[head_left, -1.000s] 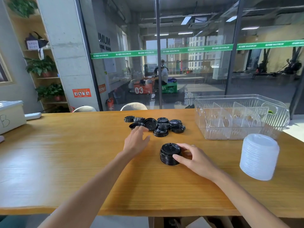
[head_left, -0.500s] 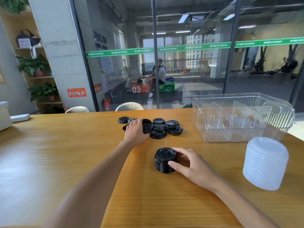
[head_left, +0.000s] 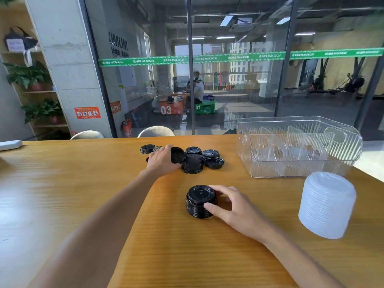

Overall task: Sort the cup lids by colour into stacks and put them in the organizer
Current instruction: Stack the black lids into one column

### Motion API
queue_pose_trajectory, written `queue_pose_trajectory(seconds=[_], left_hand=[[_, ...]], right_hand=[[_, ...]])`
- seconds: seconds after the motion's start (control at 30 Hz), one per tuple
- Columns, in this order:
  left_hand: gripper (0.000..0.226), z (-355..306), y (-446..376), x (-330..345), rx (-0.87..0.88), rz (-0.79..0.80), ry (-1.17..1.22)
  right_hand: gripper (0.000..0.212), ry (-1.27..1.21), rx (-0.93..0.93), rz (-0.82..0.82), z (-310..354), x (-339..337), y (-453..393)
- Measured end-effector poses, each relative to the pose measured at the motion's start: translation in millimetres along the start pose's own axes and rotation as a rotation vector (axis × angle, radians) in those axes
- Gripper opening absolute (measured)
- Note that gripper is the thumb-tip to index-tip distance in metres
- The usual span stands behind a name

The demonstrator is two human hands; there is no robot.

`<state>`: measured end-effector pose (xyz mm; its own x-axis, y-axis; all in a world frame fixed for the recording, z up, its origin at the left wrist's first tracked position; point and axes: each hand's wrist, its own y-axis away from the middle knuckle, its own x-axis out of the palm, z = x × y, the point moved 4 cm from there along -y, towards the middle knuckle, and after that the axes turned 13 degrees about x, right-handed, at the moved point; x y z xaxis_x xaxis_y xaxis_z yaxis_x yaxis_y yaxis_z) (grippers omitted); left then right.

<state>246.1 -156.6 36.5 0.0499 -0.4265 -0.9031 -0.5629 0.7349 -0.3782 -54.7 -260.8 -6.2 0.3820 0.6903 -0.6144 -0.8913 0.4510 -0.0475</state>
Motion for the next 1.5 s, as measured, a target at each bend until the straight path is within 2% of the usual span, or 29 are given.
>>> queue_pose_trajectory(seconds=[0.23, 0.5, 0.7, 0.87, 1.1, 1.33, 1.5], left_hand=[[0.083, -3.2, 9.5, -11.9, -0.022, -0.125, 0.045], [0.086, -24.8, 40.2, -26.1, 0.003, -0.242, 0.295], [0.079, -53.5, 86.5, -32.4, 0.035, -0.279, 0.612], [0.071, -77.9, 121.2, -37.7, 0.114, -0.259, 0.659], [0.021, -89.4, 151.2, -42.5, 0.194, -0.21, 0.68], [0.033, -102.1, 166.5, -43.8, 0.191, -0.29, 0.772], [0.027, -110.1, 165.0, -38.6, 0.222, -0.245, 0.776]], right_hand=[[0.061, 0.006, 0.0, -0.005, 0.9, -0.3, -0.6], [0.061, -0.003, 0.005, -0.006, 3.0, -1.7, 2.2], [0.081, -0.017, 0.004, -0.012, 7.2, -2.8, 6.7], [0.09, -0.048, 0.007, -0.006, 10.0, -3.9, 9.5], [0.076, -0.068, 0.026, -0.046, 11.9, -5.4, 12.5], [0.065, -0.127, -0.056, -0.09, 16.6, -5.9, 14.5], [0.053, -0.076, -0.273, -0.336, 28.8, -13.9, 21.7]])
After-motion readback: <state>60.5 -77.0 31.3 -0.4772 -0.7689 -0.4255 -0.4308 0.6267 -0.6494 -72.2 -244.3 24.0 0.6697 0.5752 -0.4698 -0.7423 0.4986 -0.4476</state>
